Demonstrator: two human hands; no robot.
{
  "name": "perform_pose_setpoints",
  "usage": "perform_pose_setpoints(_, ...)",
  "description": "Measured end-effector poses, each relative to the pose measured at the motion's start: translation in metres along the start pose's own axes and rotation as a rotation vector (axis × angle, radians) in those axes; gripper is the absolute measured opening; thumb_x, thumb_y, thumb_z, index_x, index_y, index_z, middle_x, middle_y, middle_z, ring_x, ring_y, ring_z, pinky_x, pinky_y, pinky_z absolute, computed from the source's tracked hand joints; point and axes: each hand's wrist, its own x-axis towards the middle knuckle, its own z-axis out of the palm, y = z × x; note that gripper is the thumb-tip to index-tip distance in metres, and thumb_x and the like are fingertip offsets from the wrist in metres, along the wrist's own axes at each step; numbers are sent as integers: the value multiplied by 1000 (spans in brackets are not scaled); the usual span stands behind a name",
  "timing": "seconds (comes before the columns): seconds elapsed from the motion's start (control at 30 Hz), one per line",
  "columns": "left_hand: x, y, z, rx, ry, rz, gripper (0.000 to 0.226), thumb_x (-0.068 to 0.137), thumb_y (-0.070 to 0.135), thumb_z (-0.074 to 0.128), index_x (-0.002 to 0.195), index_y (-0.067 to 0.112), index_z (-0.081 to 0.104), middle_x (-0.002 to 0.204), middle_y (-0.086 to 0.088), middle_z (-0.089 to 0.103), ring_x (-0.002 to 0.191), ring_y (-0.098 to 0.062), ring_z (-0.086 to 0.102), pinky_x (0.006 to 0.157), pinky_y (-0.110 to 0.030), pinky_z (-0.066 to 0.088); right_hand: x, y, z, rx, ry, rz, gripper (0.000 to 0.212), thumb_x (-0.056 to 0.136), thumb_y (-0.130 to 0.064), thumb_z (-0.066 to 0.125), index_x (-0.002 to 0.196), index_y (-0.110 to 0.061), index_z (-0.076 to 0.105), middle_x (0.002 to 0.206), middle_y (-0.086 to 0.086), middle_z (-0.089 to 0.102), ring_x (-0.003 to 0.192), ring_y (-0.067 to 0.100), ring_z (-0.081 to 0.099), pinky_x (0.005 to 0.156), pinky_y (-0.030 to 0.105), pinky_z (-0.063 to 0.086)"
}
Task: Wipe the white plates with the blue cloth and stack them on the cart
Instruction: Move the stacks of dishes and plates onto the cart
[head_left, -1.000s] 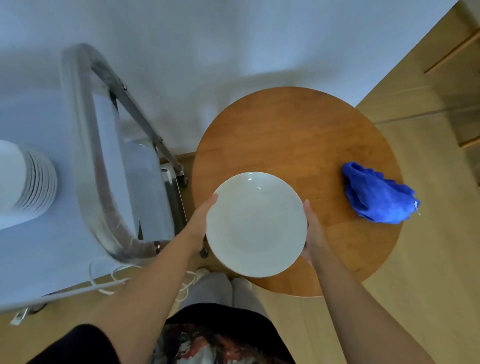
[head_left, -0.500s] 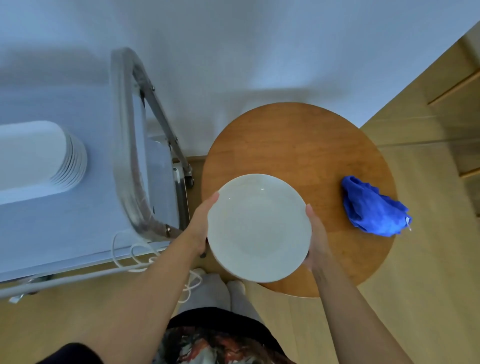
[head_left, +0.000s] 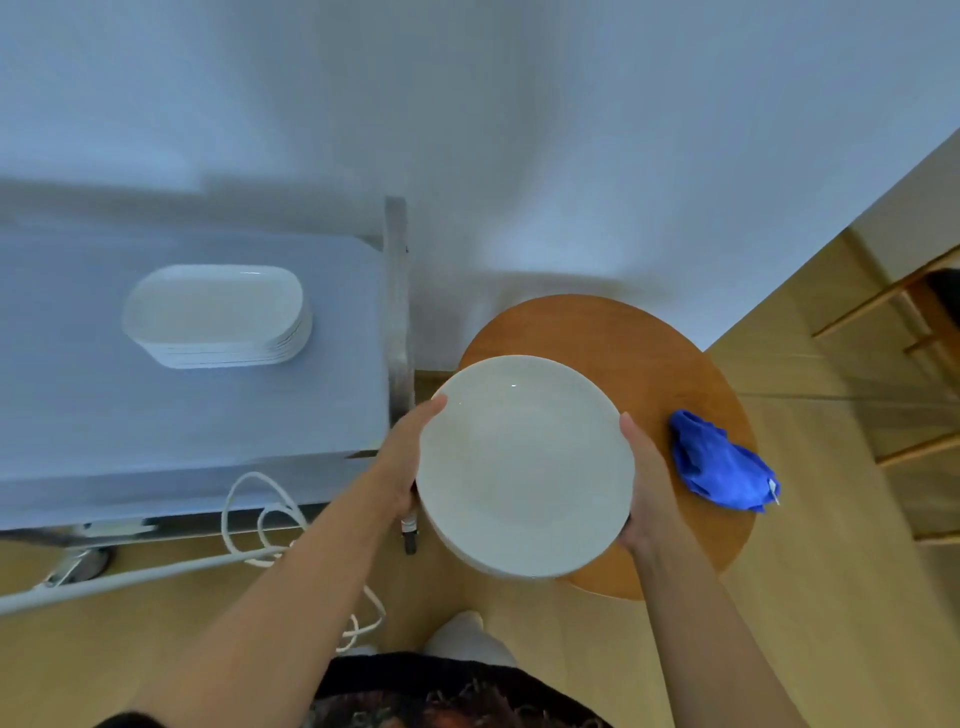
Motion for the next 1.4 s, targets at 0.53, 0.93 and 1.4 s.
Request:
perform_pose_setpoints(0.53,-166,47,-216,-111,189,14,38,80,46,62,106,20,63,102,-11,70,100,-35,63,93,-49,47,-96,99,209,-136,-300,-51,17,90,-26,52,103,-16,56,97,13,50,92,30,46,83,44,41)
perform_pose_setpoints(0.93,-202,87,-383,-258,423,104,47,77,47,65,113,17,61,108,-12,68,103,-36,62,93,-52,47,-75,167,385,-266,-449,113,38,91,-39,50,67,-24,76,79,6,73,65,26,70,56,42,56)
perform_pose_setpoints(1.4,-110,184,-518,-226,462,114,49,77,55,65,109,18,63,102,-14,71,100,-37,65,93,-55,47,31,179,546,-297,-418,135,29,93,-32,49,74,-23,69,74,5,70,63,25,67,62,40,54)
